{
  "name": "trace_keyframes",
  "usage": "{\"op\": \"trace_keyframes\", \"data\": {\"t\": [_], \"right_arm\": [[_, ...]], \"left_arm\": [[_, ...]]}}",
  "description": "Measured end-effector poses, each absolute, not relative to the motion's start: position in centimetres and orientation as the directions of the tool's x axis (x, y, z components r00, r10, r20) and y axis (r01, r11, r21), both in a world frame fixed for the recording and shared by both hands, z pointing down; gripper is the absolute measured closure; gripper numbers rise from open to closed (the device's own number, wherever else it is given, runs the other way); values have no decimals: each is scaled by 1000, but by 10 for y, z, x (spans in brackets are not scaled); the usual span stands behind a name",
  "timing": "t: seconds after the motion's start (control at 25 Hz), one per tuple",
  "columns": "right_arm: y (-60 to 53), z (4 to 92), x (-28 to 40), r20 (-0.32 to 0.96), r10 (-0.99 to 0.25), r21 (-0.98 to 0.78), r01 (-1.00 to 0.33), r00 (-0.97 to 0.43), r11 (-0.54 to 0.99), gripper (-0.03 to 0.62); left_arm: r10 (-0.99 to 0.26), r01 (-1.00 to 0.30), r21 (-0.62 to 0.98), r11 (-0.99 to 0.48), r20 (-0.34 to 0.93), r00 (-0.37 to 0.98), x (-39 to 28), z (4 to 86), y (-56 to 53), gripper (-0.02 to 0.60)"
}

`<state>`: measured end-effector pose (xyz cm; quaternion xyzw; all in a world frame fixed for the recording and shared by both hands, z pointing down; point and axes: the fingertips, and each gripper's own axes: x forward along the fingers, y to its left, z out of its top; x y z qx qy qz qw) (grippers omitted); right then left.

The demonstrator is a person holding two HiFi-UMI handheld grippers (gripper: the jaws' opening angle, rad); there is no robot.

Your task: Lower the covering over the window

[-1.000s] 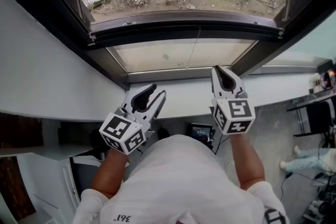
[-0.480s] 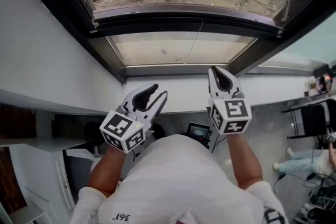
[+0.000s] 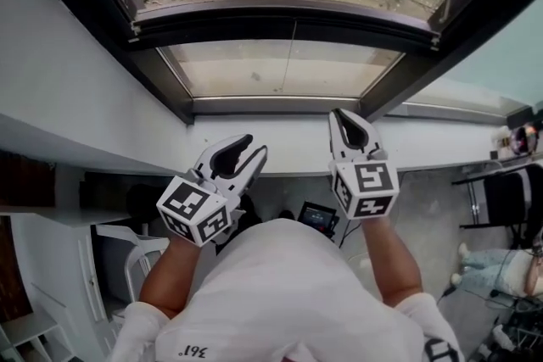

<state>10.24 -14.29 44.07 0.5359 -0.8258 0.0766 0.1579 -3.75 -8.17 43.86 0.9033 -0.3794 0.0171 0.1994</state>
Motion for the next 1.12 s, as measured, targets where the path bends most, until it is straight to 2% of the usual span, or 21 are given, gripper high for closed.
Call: {"op": "trace_keyframes", "data": {"t": [0.44, 0.88, 1.12], "right_arm": [[-107, 459, 143, 363, -827, 31, -881, -429, 471, 571], [-90, 447, 139, 332, -845, 0, -895, -420, 445, 571], [-85, 449, 113, 352, -845, 14, -901, -402, 434, 571]], "left_arm": [[-717, -740, 336, -583, 217, 663, 6, 445, -39, 436], [-698, -722, 328, -610, 209, 685, -2, 436, -26, 436], [-683, -709, 332, -622, 212, 699, -27, 434, -25, 436]]}}
